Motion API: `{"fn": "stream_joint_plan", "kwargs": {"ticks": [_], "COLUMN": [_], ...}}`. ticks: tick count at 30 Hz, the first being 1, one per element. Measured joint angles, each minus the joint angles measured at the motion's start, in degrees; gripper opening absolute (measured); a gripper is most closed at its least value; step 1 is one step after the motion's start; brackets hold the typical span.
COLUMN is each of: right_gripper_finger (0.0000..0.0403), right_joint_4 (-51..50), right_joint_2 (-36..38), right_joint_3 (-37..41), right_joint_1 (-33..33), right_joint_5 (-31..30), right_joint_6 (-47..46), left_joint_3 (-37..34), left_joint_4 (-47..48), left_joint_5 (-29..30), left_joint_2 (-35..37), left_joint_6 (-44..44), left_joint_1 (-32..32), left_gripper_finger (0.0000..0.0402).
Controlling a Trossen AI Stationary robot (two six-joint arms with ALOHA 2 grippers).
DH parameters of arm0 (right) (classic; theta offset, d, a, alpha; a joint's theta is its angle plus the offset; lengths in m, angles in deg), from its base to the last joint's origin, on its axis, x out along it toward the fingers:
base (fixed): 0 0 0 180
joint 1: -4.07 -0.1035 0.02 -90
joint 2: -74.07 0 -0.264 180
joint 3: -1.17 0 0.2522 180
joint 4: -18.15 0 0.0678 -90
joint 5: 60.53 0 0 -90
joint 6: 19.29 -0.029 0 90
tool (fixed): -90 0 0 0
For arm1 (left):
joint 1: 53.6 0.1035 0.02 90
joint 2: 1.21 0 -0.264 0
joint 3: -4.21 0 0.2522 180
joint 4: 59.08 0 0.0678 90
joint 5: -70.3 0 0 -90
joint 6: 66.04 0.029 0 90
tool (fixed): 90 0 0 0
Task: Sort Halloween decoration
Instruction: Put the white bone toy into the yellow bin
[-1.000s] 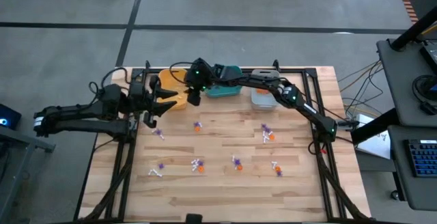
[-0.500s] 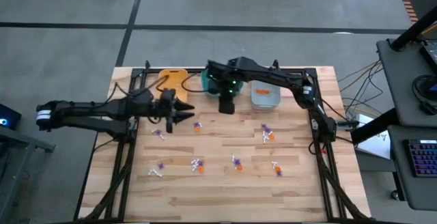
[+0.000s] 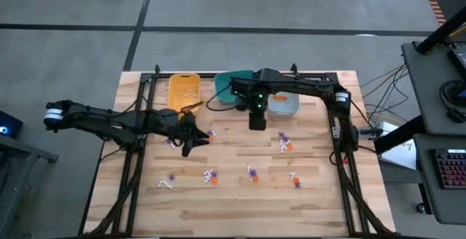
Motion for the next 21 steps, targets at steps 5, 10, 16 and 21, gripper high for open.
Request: {"fn": "stream_joint_plan", "kwargs": {"ticks": [5,10,16,21], "right_gripper_finger": [0.0074,0.0077,0.0071,0.0068], "right_joint_4": [3.5,8.6,17.3,20.8], "right_joint_2": [5.2,11.2,17.4,20.2], "right_joint_3": [9.7,18.2,25.7,28.4], "right_joint_1": [-0.2,-0.5,-1.1,-1.3], "right_joint_5": [0.0,0.0,0.0,0.0], "right_joint_6": [-0.6,-2.3,-5.2,-6.1], "left_joint_3": [0.0,0.0,0.0,0.0], "left_joint_4": [6.5,16.1,22.5,29.8], "left_joint_5": [-5.7,-10.4,-10.4,-10.4], "left_joint_2": [-1.4,-2.8,-4.8,-6.4], "left_joint_6": [0.4,2.0,0.0,-0.4], "left_joint_1": [-1.6,-4.3,-6.0,-6.0], "left_gripper_finger": [0.0125,0.0125,0.0125,0.0125]}}
